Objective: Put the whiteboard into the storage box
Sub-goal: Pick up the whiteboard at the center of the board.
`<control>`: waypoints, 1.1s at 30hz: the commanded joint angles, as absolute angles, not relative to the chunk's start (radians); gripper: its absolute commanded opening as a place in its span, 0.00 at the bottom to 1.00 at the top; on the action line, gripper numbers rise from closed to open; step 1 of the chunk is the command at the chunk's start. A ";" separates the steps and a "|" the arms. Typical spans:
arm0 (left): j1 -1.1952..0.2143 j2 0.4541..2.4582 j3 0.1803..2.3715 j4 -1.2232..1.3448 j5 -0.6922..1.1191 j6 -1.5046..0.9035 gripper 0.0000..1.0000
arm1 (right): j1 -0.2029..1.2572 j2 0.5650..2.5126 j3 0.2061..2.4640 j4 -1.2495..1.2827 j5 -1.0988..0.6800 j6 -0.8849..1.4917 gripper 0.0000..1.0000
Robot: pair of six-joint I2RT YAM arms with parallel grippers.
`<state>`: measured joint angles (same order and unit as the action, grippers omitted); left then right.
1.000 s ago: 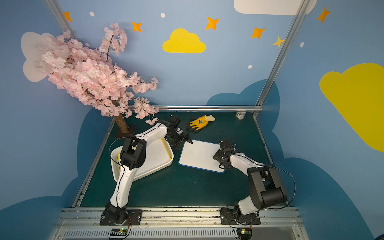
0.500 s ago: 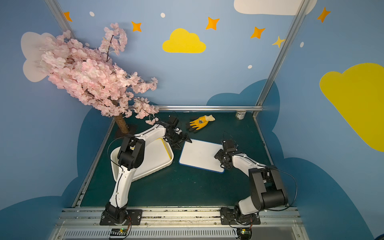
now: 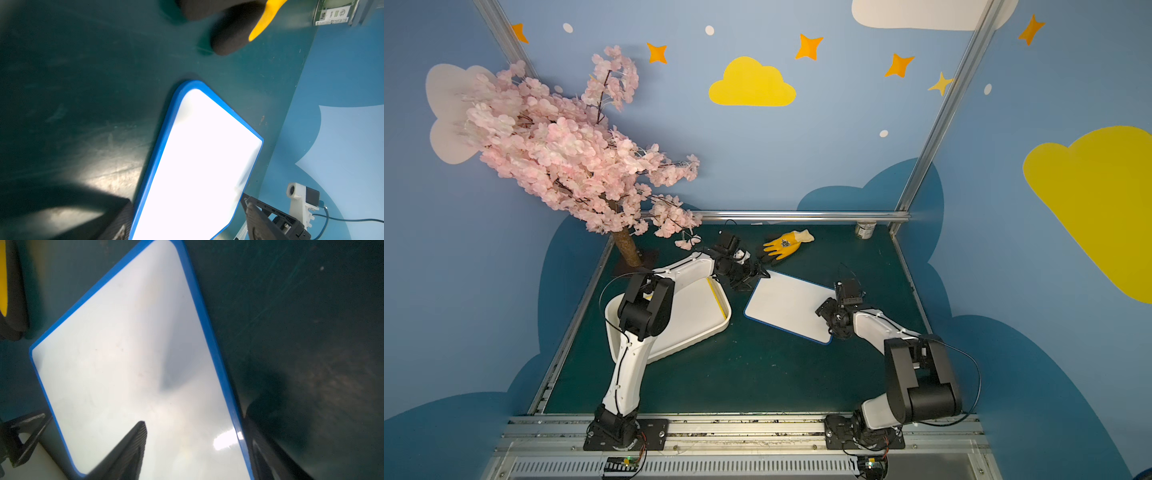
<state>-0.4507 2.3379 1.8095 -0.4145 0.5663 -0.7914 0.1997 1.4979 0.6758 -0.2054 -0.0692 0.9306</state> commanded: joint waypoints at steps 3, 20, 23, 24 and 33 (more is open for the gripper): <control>-0.534 2.376 1.876 -0.542 0.732 -0.709 0.85 | 0.226 1.658 0.561 -0.109 -0.357 0.948 0.75; -0.619 2.542 2.105 -0.964 0.273 -0.396 0.87 | 0.252 1.686 0.594 -0.178 -0.244 0.864 0.74; -0.635 2.551 2.107 -0.958 0.284 -0.394 0.87 | 0.260 1.686 0.600 -0.181 -0.238 0.861 0.74; -0.639 2.553 2.109 -0.952 0.309 -0.394 0.86 | 0.260 1.687 0.600 -0.181 -0.239 0.862 0.74; -0.590 2.465 1.961 -0.695 0.726 -0.598 0.83 | 0.263 1.684 0.598 -0.173 -0.250 0.868 0.74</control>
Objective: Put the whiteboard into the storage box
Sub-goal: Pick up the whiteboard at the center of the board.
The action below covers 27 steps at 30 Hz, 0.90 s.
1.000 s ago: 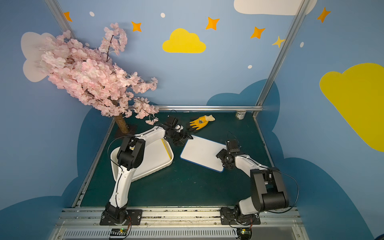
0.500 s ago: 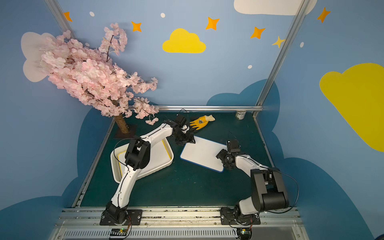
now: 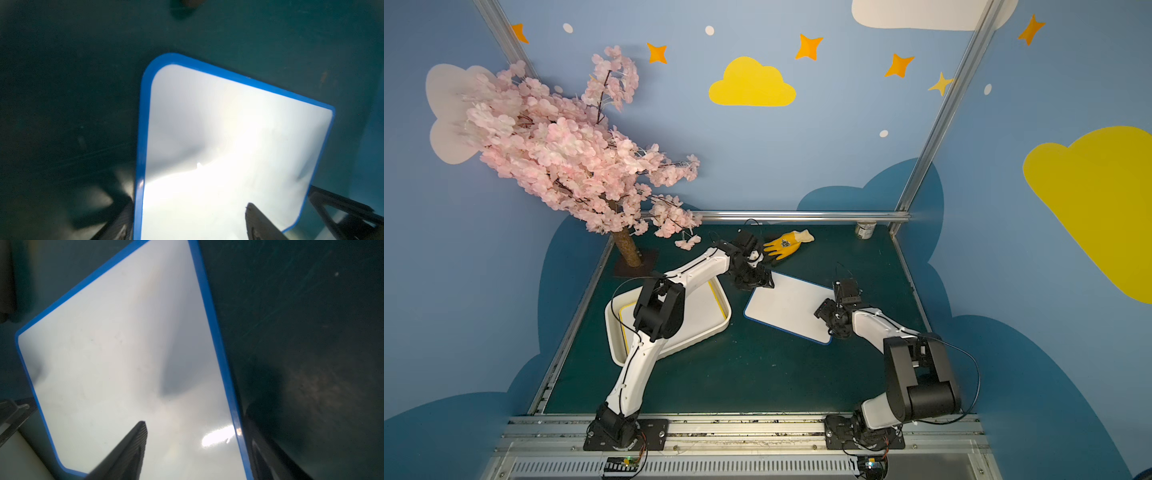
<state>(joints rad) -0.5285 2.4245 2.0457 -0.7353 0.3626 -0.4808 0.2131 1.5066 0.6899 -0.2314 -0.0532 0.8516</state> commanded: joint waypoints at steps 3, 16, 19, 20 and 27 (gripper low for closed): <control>-0.556 2.431 1.904 -0.641 0.769 -0.664 0.83 | 0.263 1.686 0.595 -0.169 -0.254 0.875 0.74; -0.471 2.388 1.760 -0.436 0.939 -0.838 0.82 | 0.244 1.719 0.571 -0.111 -0.309 0.944 0.74; -0.466 2.383 1.740 -0.394 0.968 -0.865 0.82 | 0.236 1.729 0.565 -0.097 -0.327 0.948 0.74; -0.465 2.383 1.740 -0.393 0.973 -0.864 0.82 | 0.235 1.733 0.566 -0.098 -0.332 0.948 0.74; -0.462 2.366 1.773 -0.476 0.949 -0.787 0.82 | 0.202 1.747 0.567 -0.089 -0.364 0.945 0.74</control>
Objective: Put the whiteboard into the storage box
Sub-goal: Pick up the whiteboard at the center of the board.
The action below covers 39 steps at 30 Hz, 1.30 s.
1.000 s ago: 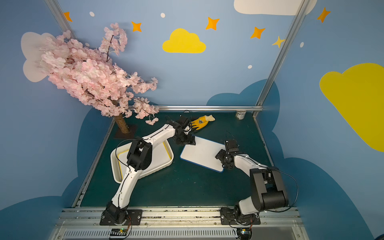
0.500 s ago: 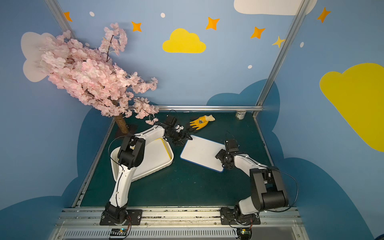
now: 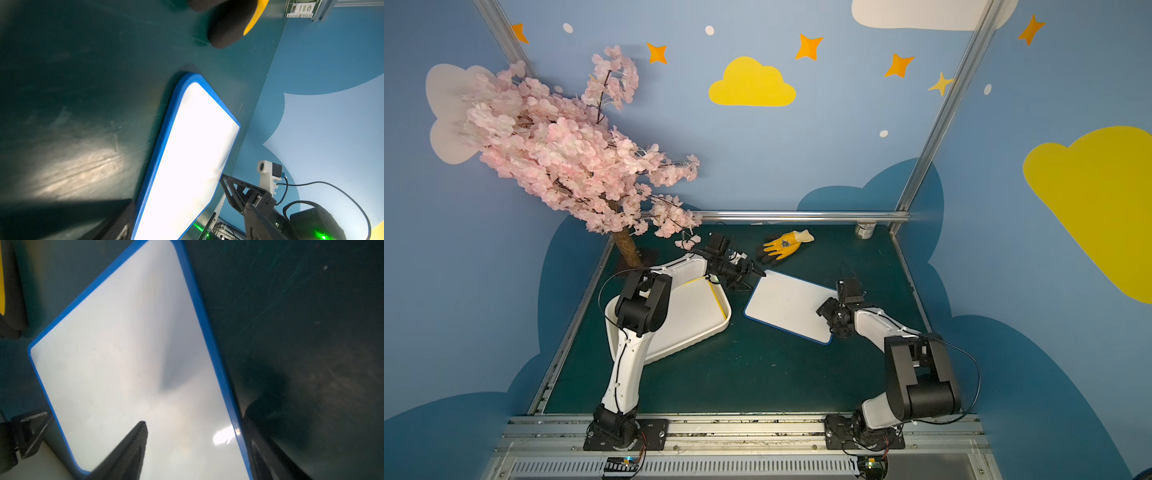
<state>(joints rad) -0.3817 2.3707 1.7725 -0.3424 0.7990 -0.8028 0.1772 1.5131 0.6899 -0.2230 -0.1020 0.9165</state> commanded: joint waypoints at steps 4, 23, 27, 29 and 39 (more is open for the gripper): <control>-0.465 2.365 1.818 -0.567 0.896 -0.698 0.82 | 0.195 1.744 0.566 -0.088 -0.355 0.931 0.74; -0.618 2.487 2.140 -0.972 0.517 -0.350 0.81 | 0.270 1.690 0.637 -0.192 -0.223 0.830 0.73; -0.648 2.527 2.229 -1.061 0.440 -0.299 0.82 | 0.275 1.709 0.637 -0.171 -0.230 0.827 0.73; -0.657 2.539 2.241 -1.069 0.445 -0.289 0.81 | 0.277 1.722 0.636 -0.155 -0.240 0.827 0.73; -0.645 2.456 2.117 -0.891 0.707 -0.405 0.81 | 0.290 1.767 0.614 -0.077 -0.273 0.834 0.68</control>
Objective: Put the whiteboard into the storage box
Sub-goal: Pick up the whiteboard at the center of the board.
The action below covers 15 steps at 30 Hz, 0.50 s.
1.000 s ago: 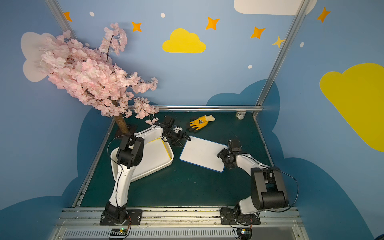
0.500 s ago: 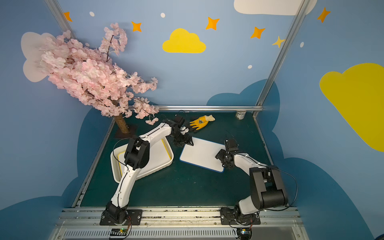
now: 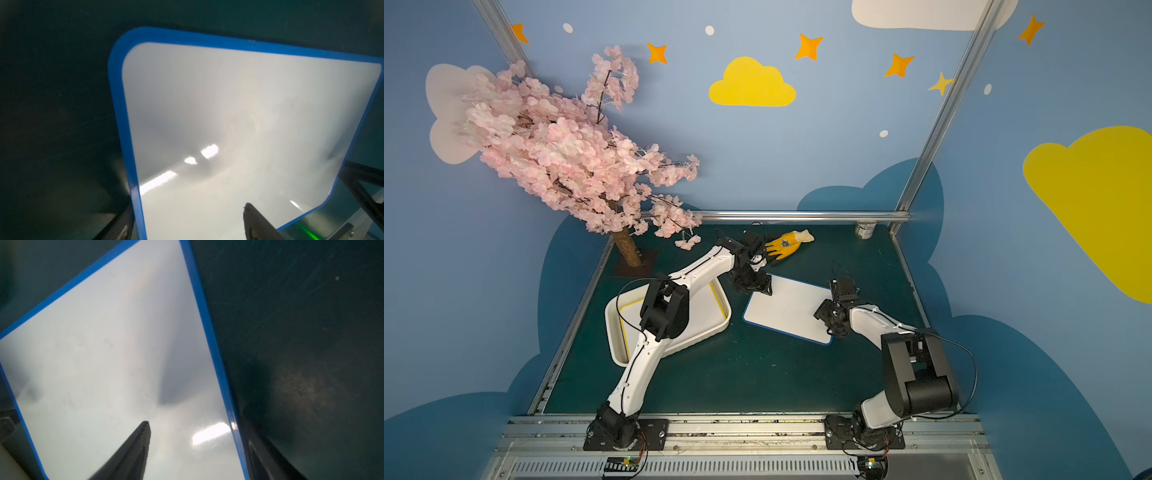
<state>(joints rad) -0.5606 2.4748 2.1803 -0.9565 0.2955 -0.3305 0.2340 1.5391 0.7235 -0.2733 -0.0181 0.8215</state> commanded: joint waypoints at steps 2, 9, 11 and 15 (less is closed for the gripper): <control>-0.630 2.423 2.064 -0.835 0.761 -0.446 0.81 | 0.292 1.772 0.606 -0.062 -0.275 0.843 0.67; -0.566 2.303 1.838 -0.560 0.911 -0.628 0.79 | 0.295 1.784 0.578 -0.017 -0.285 0.863 0.64; -0.548 2.278 1.793 -0.495 0.940 -0.676 0.78 | 0.295 1.793 0.571 -0.002 -0.289 0.866 0.62; -0.528 2.249 1.769 -0.463 0.953 -0.711 0.77 | 0.295 1.813 0.567 0.015 -0.299 0.870 0.58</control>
